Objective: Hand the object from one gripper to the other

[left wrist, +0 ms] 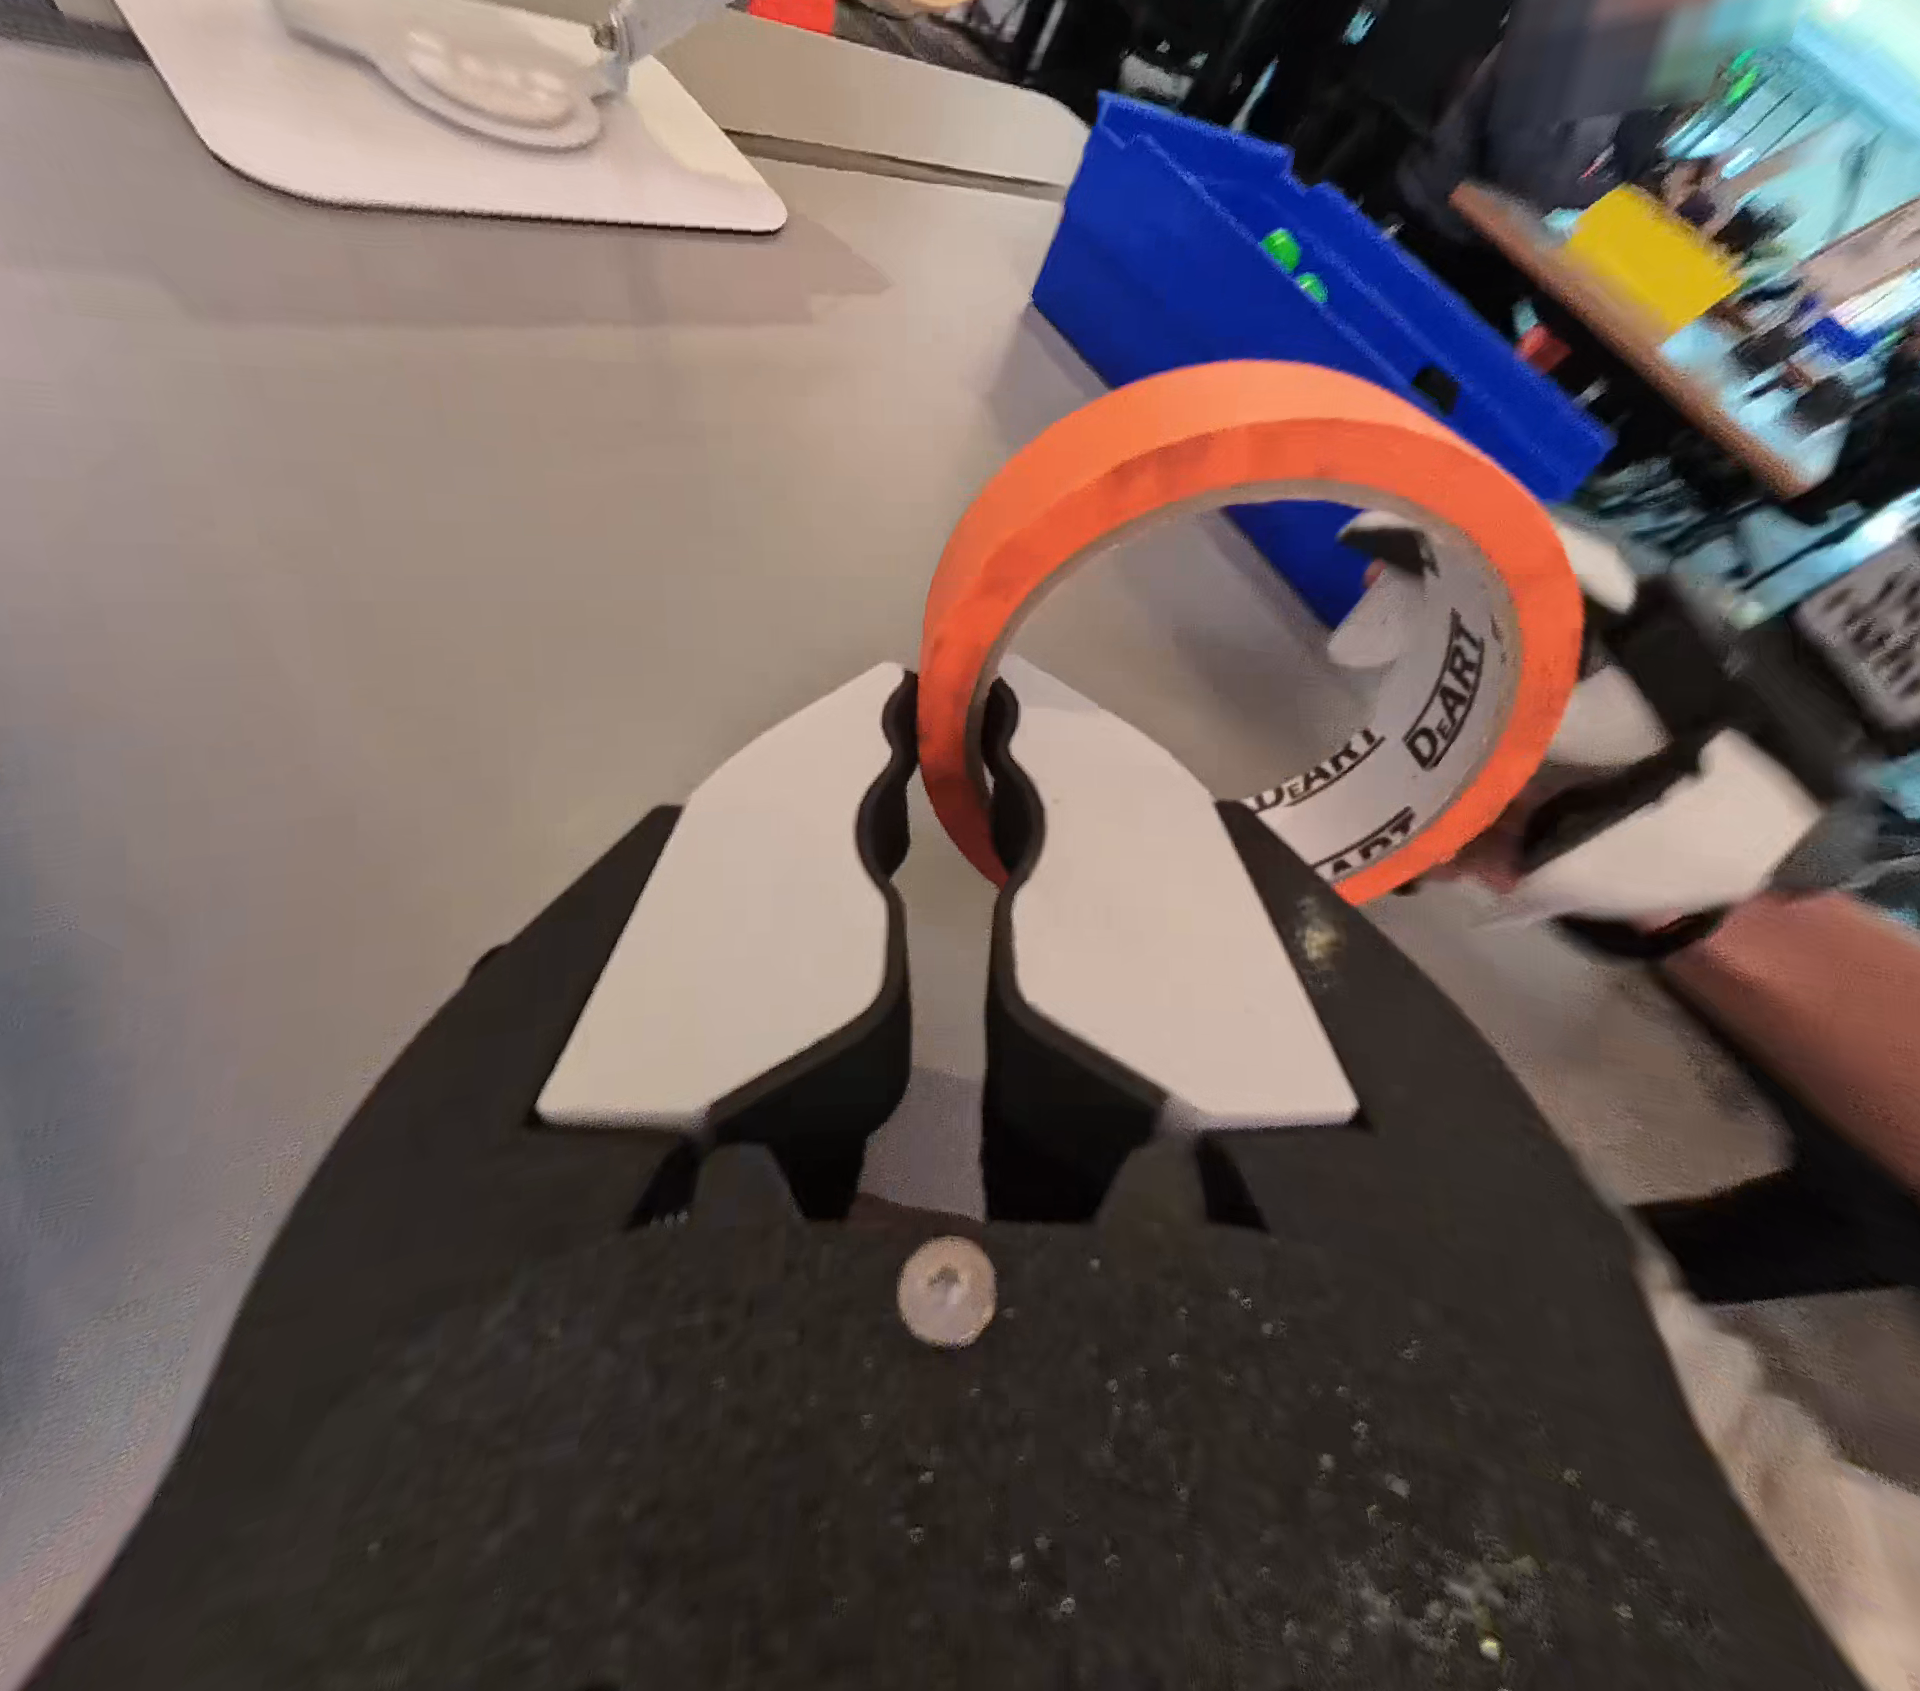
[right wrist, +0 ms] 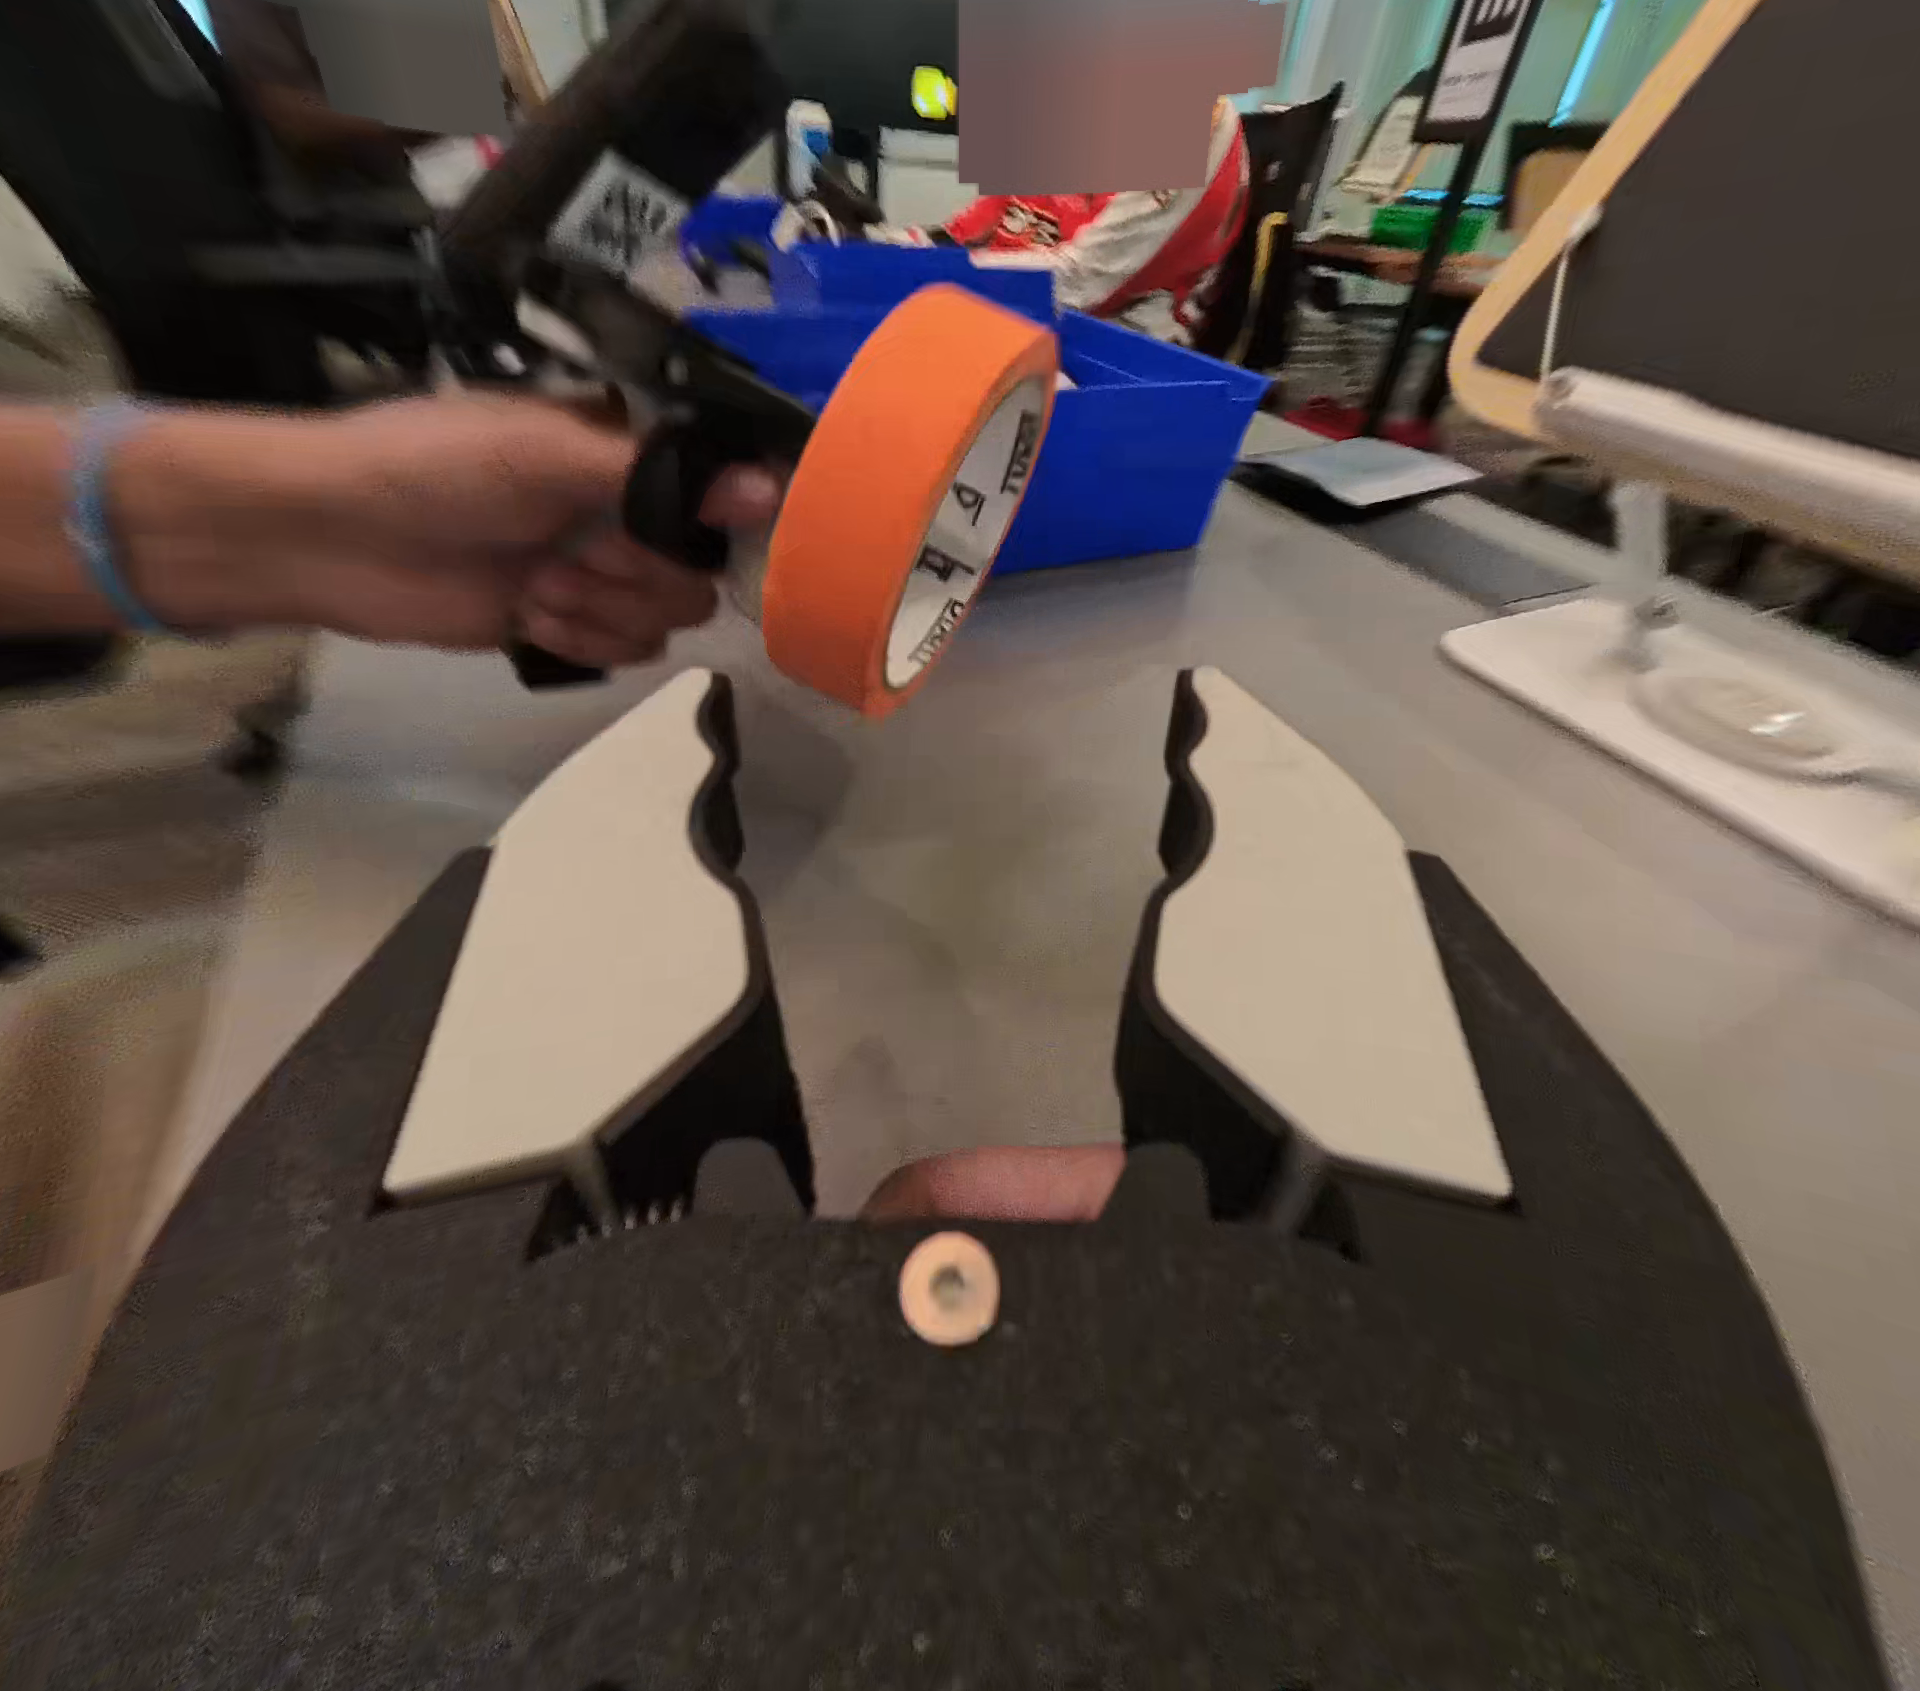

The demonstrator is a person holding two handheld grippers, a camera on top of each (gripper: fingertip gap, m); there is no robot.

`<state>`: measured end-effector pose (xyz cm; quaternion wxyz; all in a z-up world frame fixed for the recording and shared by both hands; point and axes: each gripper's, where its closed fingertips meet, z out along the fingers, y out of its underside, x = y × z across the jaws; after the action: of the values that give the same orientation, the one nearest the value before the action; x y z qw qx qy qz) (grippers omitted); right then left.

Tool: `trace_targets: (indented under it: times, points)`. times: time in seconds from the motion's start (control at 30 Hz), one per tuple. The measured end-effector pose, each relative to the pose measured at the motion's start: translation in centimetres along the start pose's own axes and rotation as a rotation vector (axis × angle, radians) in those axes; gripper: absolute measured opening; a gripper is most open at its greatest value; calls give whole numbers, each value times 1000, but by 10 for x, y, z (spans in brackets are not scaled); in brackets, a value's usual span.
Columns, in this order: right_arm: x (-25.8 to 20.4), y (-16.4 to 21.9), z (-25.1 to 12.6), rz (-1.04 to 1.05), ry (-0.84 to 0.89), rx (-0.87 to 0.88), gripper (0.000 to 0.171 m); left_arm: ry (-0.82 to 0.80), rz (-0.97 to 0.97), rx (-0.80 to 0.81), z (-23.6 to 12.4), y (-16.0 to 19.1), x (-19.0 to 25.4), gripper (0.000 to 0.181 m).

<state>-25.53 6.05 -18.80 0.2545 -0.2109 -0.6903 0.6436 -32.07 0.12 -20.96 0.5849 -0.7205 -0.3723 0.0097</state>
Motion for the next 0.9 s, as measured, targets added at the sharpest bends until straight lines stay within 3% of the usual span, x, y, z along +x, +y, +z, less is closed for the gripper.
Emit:
trace_targets:
  times: [0.2, 0.4, 0.53, 0.7, 0.9]
  points:
    - [-10, 12, 12, -537, 207, -138, 87, 259, -197, -71, 9, 12, 32, 10]
    - [-17, 26, 10, -925, 260, -280, 93, 2, -48, -224, 10, 37, 3, 10]
    - [-24, 32, 21, -1031, 289, -294, 94, -9, -33, -270, 12, 43, 6, 10]
    - [-18, 34, 26, -977, 280, -326, 102, -5, 93, -336, 14, 53, 18, 10]
    - [-16, 32, 20, -1002, 289, -339, 106, 63, 76, -331, 15, 55, 32, 11]
